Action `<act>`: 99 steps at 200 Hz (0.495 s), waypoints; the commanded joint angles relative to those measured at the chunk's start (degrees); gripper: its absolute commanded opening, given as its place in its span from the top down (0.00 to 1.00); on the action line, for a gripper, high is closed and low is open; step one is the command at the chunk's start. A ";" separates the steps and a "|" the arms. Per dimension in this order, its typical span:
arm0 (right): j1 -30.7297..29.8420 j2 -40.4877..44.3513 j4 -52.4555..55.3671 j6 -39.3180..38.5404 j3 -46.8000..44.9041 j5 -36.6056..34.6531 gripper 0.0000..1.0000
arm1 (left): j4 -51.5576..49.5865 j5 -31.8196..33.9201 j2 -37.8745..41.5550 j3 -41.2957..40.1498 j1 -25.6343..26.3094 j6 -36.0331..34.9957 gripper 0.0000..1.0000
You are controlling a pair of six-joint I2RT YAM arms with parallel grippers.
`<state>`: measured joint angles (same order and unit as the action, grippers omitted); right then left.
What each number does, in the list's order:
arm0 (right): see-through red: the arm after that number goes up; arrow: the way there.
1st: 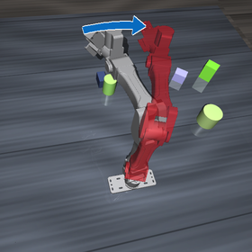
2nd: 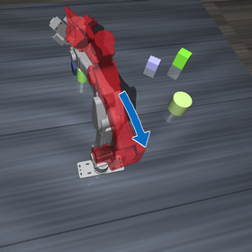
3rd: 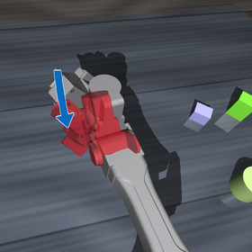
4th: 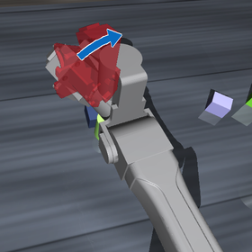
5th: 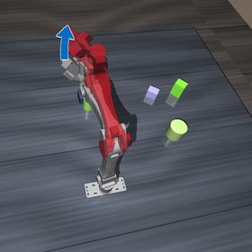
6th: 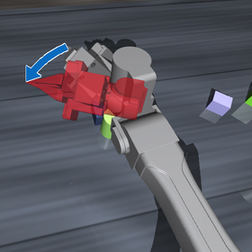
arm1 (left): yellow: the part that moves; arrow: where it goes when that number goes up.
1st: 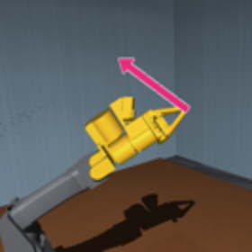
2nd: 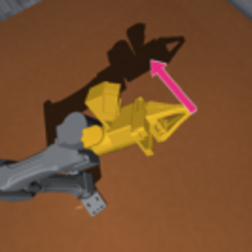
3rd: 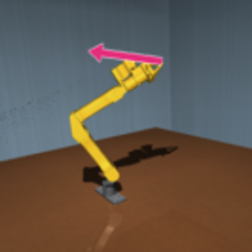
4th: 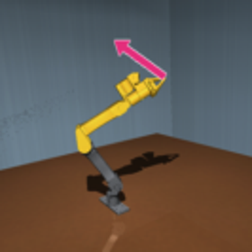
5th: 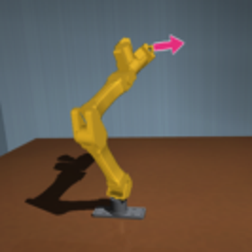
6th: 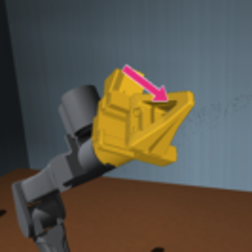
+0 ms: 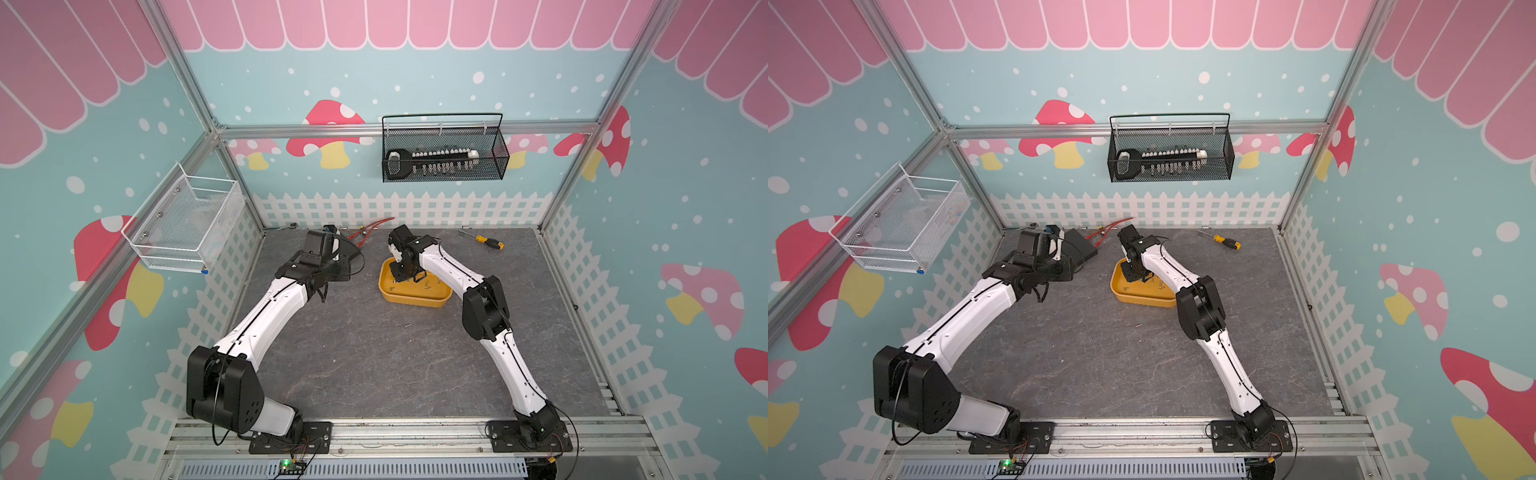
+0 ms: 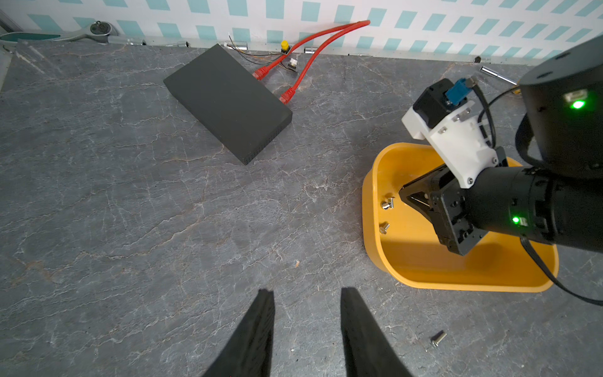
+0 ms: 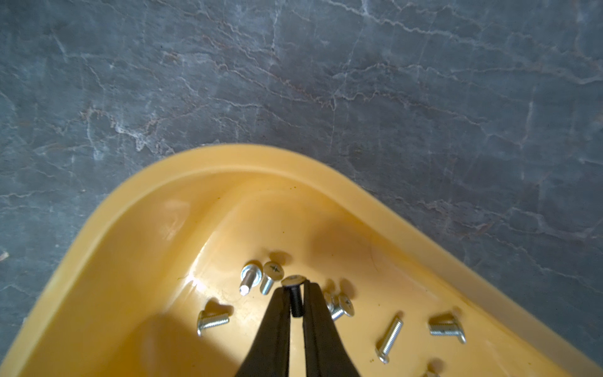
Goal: Put the screws on the desktop into the storage box
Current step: Place the screw in the storage box.
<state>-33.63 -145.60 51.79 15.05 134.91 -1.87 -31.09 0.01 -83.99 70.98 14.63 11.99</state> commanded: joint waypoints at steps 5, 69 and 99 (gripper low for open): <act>0.20 -1.27 0.91 -0.37 1.65 0.44 0.83 | -0.76 0.25 0.88 0.83 -0.31 -0.21 0.62; 0.47 2.63 1.25 0.04 1.60 -1.74 0.81 | -2.26 -0.04 2.10 1.09 0.34 -1.02 0.62; 0.42 12.05 1.25 0.09 -1.86 -7.02 0.80 | -3.04 -0.75 3.32 0.60 4.15 -2.31 0.68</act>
<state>-33.41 -143.98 52.29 15.03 134.65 -3.86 -32.58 -0.01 -83.33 70.98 15.66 11.29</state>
